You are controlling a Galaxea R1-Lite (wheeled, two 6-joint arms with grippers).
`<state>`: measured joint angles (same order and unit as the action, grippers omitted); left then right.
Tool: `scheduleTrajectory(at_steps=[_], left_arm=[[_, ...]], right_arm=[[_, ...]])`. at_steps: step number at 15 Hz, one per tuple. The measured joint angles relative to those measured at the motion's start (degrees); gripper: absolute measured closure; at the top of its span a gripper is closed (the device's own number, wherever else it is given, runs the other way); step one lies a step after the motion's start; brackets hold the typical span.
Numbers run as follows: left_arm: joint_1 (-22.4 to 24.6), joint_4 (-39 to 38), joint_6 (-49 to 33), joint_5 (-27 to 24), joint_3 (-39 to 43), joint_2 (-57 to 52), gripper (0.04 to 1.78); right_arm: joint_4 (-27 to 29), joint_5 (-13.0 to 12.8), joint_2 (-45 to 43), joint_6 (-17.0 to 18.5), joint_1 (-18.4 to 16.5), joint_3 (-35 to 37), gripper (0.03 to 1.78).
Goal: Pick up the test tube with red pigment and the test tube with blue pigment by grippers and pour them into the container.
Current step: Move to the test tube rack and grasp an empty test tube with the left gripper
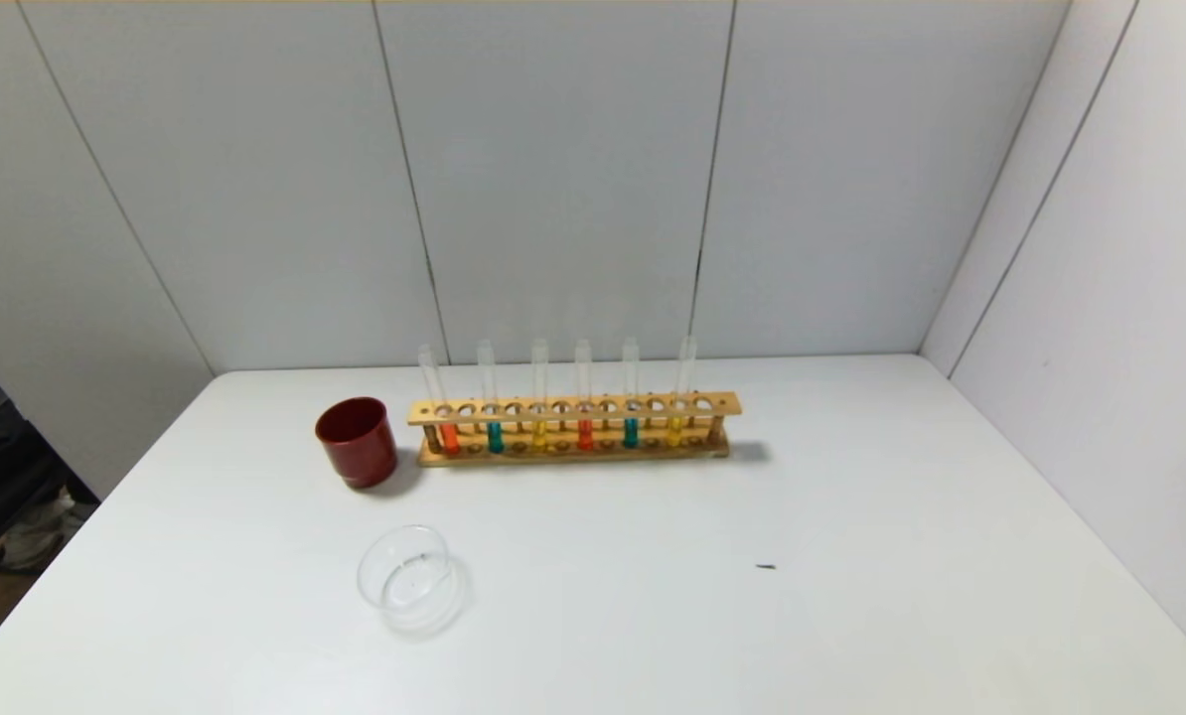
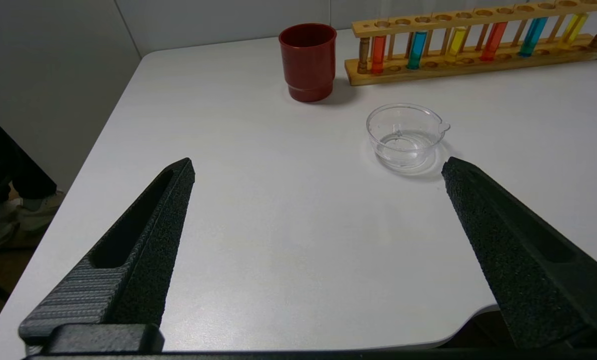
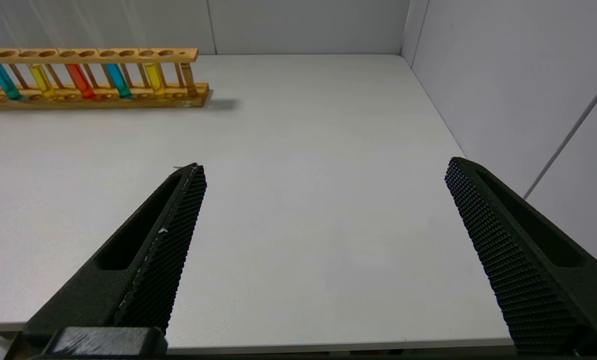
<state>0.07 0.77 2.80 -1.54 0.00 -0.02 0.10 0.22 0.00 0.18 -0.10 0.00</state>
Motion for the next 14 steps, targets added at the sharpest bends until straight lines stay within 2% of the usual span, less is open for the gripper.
scheduleTrajectory(at_steps=[9, 11, 14], left_arm=[[0.00, 0.11, 1.46, -0.13, -0.07, 0.00, 0.07], [0.00, 1.01, 3.52, -2.18, -2.19, 0.07, 0.07], [0.00, 6.75, 3.64, -7.63, -10.93, 1.67, 0.07]], right_arm=[[0.00, 0.02, 0.00, 0.00, 0.00, 0.00, 0.06], [0.00, 0.02, 0.00, 0.00, 0.00, 0.00, 0.06], [0.00, 0.00, 0.00, 0.00, 0.00, 0.00, 0.06]])
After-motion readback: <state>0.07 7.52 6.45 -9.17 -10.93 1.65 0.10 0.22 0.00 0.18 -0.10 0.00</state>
